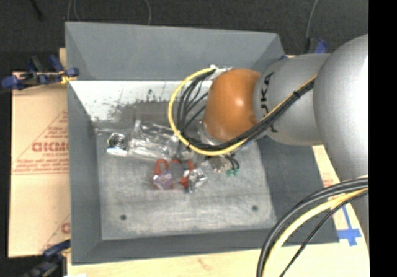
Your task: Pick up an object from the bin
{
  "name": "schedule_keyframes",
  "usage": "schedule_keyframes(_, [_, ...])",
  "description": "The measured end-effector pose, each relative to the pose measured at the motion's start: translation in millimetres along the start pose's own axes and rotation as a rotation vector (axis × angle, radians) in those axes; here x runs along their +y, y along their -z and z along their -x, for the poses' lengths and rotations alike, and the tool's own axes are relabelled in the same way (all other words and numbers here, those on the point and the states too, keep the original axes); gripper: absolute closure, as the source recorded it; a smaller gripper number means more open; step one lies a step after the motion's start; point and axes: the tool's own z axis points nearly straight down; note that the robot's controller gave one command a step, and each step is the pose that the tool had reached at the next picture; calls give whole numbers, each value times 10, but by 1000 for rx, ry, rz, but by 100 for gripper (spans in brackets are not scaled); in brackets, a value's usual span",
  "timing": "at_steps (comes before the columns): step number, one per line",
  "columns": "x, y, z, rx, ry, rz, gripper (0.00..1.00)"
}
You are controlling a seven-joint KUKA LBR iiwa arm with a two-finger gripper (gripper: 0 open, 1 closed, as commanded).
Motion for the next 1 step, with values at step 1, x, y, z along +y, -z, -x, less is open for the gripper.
schedule_keyframes(1, [-396, 1512, 193, 14, 115, 1, 100])
